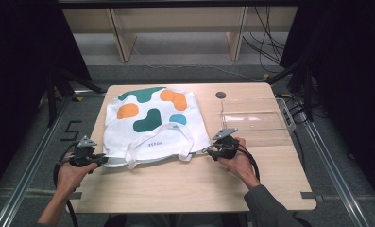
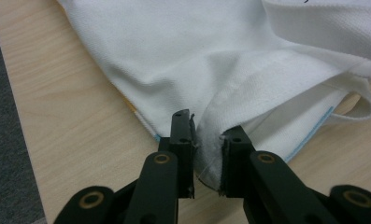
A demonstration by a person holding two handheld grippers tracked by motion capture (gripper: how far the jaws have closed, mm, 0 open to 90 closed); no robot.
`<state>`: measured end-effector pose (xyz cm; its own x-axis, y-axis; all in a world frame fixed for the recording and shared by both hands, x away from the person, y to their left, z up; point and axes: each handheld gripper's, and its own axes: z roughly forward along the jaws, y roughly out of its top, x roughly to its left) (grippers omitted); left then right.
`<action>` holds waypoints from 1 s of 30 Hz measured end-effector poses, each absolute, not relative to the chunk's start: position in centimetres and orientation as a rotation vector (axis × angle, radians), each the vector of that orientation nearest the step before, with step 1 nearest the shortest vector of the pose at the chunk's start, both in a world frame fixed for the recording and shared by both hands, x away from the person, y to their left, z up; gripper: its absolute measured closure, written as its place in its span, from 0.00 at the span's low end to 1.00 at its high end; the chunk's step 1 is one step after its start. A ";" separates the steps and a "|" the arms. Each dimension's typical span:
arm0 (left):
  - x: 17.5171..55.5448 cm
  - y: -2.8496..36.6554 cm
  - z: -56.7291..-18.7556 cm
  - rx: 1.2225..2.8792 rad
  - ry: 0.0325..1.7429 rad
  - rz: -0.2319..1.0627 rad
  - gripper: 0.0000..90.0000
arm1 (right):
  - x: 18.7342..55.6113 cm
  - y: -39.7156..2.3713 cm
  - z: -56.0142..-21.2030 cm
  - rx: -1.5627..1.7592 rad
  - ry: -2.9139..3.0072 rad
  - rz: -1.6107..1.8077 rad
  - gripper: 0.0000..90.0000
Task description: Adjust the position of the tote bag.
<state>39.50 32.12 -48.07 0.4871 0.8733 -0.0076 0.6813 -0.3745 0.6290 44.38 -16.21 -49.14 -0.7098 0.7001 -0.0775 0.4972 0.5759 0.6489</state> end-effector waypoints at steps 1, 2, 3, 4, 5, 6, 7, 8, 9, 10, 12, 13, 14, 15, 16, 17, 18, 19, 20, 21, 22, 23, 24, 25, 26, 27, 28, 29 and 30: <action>39.5 32.1 -48.1 2.160 1.283 0.431 0.87 | 44.6 -16.1 -49.2 0.980 2.481 0.863 0.63; 39.5 32.1 -48.1 2.149 1.286 0.432 0.87 | 44.8 -15.9 -49.1 1.005 2.489 0.856 0.63; 39.5 32.1 -48.1 2.151 1.285 0.431 0.87 | 45.0 -15.8 -49.2 0.981 2.493 0.855 0.64; 39.5 32.0 -48.3 2.131 1.274 0.444 0.87 | 45.2 -15.7 -49.1 0.976 2.498 0.853 0.64; 39.5 32.1 -48.3 2.143 1.270 0.443 0.87 | 45.4 -15.5 -49.2 0.972 2.485 0.861 0.64; 39.5 32.1 -48.3 2.142 1.270 0.443 0.87 | 45.7 -15.2 -49.3 0.979 2.468 0.873 0.66; 39.5 32.1 -48.2 2.150 1.270 0.440 0.87 | 45.8 -15.1 -49.3 0.958 2.468 0.881 0.69; 39.5 32.1 -48.3 2.139 1.269 0.441 0.87 | 46.0 -14.9 -49.3 0.953 2.460 0.895 0.73; 39.5 32.0 -48.3 2.126 1.269 0.436 0.87 | 46.2 -14.8 -49.4 0.932 2.455 0.901 0.76; 39.5 32.0 -48.3 2.127 1.267 0.433 0.87 | 46.5 -14.8 -49.3 0.893 2.450 0.891 0.78; 39.5 32.0 -48.3 2.139 1.261 0.436 0.87 | 47.1 -14.4 -49.5 0.883 2.451 0.869 0.80; 39.5 32.0 -48.3 2.136 1.263 0.439 0.87 | 47.4 -14.3 -49.5 0.862 2.454 0.870 0.82; 39.6 31.9 -48.3 2.140 1.263 0.427 0.87 | 47.6 -14.1 -49.5 0.854 2.456 0.872 0.85; 39.5 31.9 -48.1 2.158 1.271 0.417 0.87 | 48.0 -14.0 -49.6 0.829 2.445 0.873 0.88; 39.5 32.0 -48.1 2.151 1.264 0.419 0.88 | 47.9 -13.9 -49.6 0.824 2.463 0.838 0.91; 39.5 32.1 -48.0 2.155 1.267 0.423 0.88 | 47.9 -13.9 -49.6 0.824 2.463 0.838 0.91; 39.4 32.1 -48.0 2.152 1.264 0.434 0.88 | 47.7 -13.9 -49.5 0.805 2.475 0.828 0.91; 39.4 32.3 -47.8 2.165 1.264 0.424 0.88 | 47.4 -13.8 -49.2 0.810 2.493 0.811 0.92; 39.3 32.3 -47.9 2.151 1.255 0.433 0.88 | 47.0 -13.8 -49.1 0.803 2.492 0.814 0.92; 39.2 32.5 -47.9 2.159 1.252 0.430 0.88 | 46.5 -13.7 -48.8 0.796 2.507 0.809 0.92; 39.1 32.5 -47.8 2.163 1.258 0.427 0.88 | 46.0 -13.7 -48.6 0.786 2.516 0.804 0.92; 38.9 32.5 -47.9 2.157 1.249 0.422 0.88 | 45.4 -13.8 -48.2 0.759 2.533 0.782 0.92; 38.7 32.5 -47.8 2.171 1.245 0.413 0.88 | 44.8 -13.8 -47.9 0.753 2.537 0.783 0.92; 38.5 32.4 -47.8 2.164 1.229 0.419 0.88 | 44.2 -13.8 -47.7 0.765 2.551 0.805 0.92; 38.2 32.2 -47.7 2.175 1.223 0.418 0.88 | 43.6 -13.9 -47.5 0.777 2.551 0.813 0.92; 37.9 32.0 -47.6 2.182 1.213 0.409 0.88 | 43.1 -14.2 -47.4 0.762 2.550 0.790 0.92; 37.5 31.9 -47.5 2.189 1.203 0.407 0.88 | 42.6 -14.4 -47.3 0.748 2.565 0.781 0.92; 37.2 31.6 -47.5 2.194 1.194 0.391 0.88 | 41.4 -14.9 -47.2 0.757 2.583 0.779 0.92; 36.9 31.4 -47.5 2.200 1.187 0.388 0.88 | 41.4 -14.9 -47.2 0.757 2.583 0.779 0.92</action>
